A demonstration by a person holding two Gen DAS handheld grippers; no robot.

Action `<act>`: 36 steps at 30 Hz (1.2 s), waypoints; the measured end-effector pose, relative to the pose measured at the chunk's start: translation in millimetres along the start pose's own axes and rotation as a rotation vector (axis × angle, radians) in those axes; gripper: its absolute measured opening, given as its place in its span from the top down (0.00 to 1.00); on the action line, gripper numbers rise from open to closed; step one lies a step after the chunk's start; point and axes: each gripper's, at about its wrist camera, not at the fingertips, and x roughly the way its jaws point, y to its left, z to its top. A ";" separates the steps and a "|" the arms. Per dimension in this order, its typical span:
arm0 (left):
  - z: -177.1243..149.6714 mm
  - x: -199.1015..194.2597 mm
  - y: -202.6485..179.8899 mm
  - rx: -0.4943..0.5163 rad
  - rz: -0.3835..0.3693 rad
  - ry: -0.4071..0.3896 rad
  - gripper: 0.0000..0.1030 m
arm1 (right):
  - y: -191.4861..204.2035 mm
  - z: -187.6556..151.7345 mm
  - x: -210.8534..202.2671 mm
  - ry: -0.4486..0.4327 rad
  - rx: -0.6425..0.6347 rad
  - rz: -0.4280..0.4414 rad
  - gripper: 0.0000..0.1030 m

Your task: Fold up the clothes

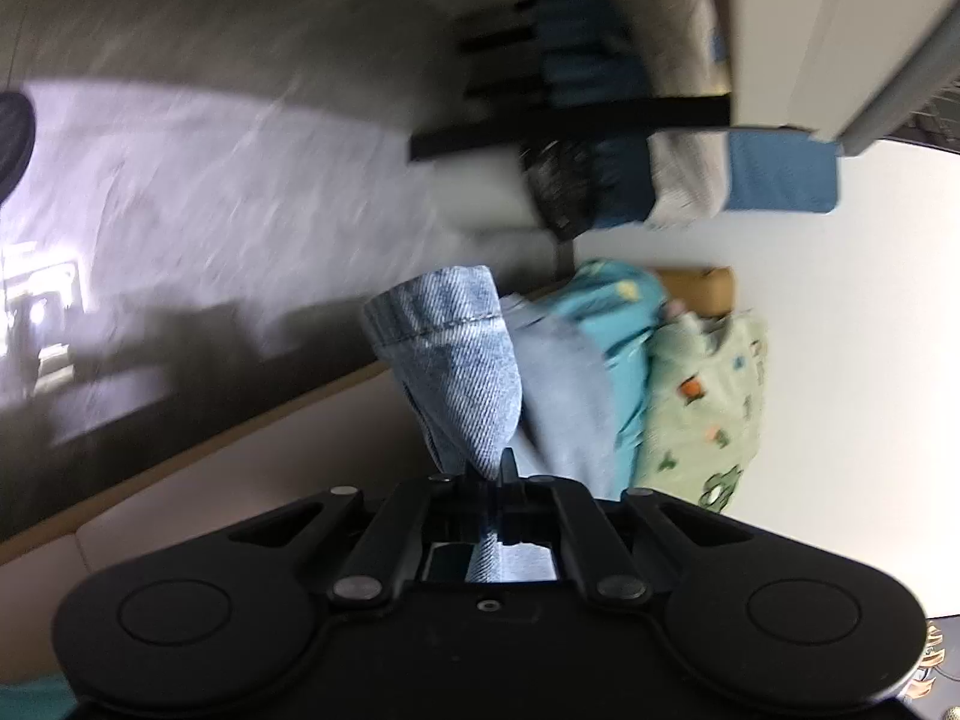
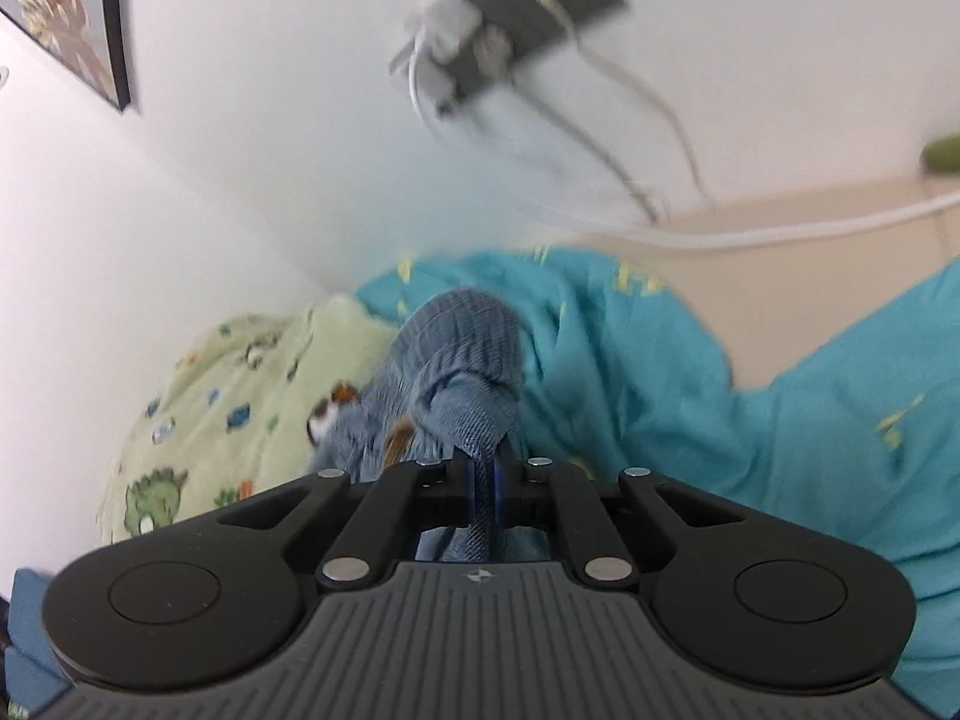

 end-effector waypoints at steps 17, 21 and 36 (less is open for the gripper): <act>54.3 141.2 -173.2 0.209 0.159 -0.128 0.98 | 168.7 23.1 133.7 -0.007 -0.393 -0.024 0.96; 68.7 199.3 -184.1 0.259 0.214 -0.123 0.98 | 193.8 6.8 190.1 -0.022 -0.513 -0.050 0.97; 87.9 301.6 -143.8 0.366 0.343 -0.056 0.81 | 180.4 -63.4 303.1 0.027 -0.747 -0.078 0.89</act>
